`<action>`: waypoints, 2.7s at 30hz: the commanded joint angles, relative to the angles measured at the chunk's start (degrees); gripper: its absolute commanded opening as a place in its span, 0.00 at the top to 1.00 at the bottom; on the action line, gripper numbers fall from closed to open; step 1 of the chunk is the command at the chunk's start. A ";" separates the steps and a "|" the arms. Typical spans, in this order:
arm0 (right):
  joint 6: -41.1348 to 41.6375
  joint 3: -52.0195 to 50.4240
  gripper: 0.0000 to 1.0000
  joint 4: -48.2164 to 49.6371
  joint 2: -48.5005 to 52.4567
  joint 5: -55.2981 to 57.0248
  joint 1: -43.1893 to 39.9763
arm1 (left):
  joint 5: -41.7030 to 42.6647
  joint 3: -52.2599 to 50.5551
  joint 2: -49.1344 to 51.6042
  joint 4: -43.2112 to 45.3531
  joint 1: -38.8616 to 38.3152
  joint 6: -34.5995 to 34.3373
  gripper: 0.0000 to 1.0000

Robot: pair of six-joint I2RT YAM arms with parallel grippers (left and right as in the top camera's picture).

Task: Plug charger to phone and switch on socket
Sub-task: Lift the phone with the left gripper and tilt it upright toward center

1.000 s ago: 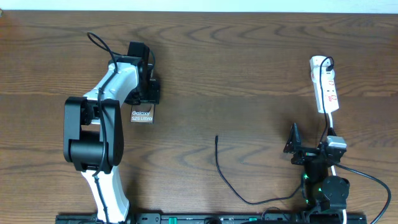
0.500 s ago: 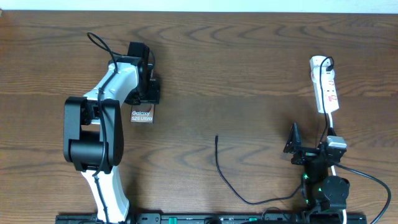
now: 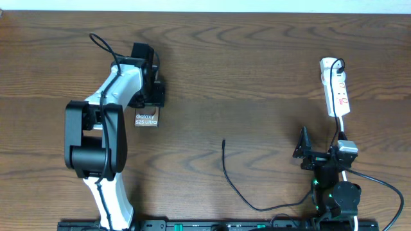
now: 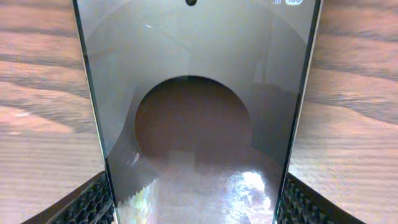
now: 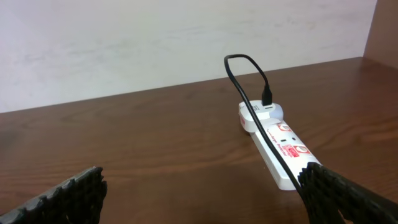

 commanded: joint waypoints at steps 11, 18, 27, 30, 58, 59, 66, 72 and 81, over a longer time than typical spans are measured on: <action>-0.48 -0.07 0.01 -0.20 -0.33 0.66 0.42 | 0.26 1.97 -13.84 -1.18 0.28 -0.79 0.92; -0.48 -0.07 0.01 -0.20 -0.33 0.68 0.42 | 11.43 1.97 -16.87 -2.54 0.31 -3.89 0.93; -0.46 -0.07 0.01 -0.20 -0.33 0.68 0.42 | 26.34 1.99 -17.84 -2.58 1.20 -21.20 0.93; -0.48 -0.07 0.01 -0.20 -0.33 0.66 0.42 | 34.16 1.99 -17.84 -2.29 2.78 -26.80 0.93; -0.48 -0.07 0.01 -0.20 -0.33 0.68 0.42 | 62.66 1.99 -17.84 -2.80 13.31 -55.98 0.93; -0.48 -0.07 0.01 -0.20 -0.33 0.68 0.42 | 62.71 1.99 -17.84 -2.78 13.31 -56.13 0.93; -0.48 -0.07 0.01 -0.20 -0.33 0.66 0.42 | 62.71 1.99 -17.84 -2.82 13.31 -56.30 0.93; -0.48 -0.07 0.01 -0.20 -0.33 0.68 0.42 | 62.69 1.99 -17.84 -2.75 13.31 -56.28 0.93; -0.46 -0.07 0.01 -0.15 -0.33 0.63 0.42 | 62.66 1.99 -17.84 -2.62 13.31 -56.28 0.93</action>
